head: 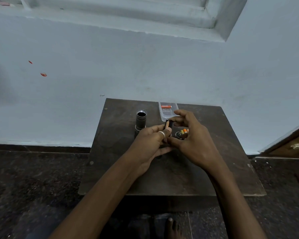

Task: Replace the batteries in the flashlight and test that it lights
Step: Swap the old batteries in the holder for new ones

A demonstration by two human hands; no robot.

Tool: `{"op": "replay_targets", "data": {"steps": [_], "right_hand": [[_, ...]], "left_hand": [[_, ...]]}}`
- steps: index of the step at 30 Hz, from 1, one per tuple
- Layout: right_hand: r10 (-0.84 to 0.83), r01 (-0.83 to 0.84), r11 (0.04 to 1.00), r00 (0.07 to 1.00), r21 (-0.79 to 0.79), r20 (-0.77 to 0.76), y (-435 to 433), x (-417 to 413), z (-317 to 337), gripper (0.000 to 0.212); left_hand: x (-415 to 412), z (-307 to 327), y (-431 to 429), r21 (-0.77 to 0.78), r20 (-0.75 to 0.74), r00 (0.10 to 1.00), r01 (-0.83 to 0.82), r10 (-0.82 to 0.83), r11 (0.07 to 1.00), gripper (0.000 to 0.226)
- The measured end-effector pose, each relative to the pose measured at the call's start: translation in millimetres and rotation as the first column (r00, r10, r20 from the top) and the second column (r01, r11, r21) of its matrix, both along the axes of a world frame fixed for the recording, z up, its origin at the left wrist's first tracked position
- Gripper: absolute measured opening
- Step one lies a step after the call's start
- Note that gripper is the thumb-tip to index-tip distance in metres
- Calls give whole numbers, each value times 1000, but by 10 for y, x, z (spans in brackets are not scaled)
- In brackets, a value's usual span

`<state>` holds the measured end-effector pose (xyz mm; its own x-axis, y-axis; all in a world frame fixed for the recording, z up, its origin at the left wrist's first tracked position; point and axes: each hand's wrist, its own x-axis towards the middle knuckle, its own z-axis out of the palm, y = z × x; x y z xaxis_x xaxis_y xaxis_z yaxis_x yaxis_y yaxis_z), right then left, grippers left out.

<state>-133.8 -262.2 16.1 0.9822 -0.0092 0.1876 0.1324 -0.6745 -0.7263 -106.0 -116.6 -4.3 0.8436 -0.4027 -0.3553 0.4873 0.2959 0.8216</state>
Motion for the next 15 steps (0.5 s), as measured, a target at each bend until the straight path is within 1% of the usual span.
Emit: {"op": "replay_targets", "data": {"steps": [2, 7, 11, 13, 15], "right_hand": [[-3, 3, 1000, 1000, -3, -2, 3, 3, 0, 79], [-11, 11, 1000, 1000, -5, -22, 5, 20, -9, 81], [12, -12, 1000, 998, -4, -57, 11, 28, 17, 80], [21, -16, 998, 996, 56, -88, -16, 40, 67, 71], [-2, 12, 992, 997, 126, -81, -68, 88, 135, 52]], "left_hand": [[-12, 15, 2, -16, -11, 1000, -6, 6, 1000, 15], [-16, 47, -1, -47, -61, 998, -6, 3, 999, 25], [-20, 49, 8, -85, -102, 995, -2, -7, 996, 26], [-20, 64, 10, -103, -109, 994, -8, -4, 995, 26], [-14, 81, 0, -118, -122, 992, -29, 14, 993, 27]]}}
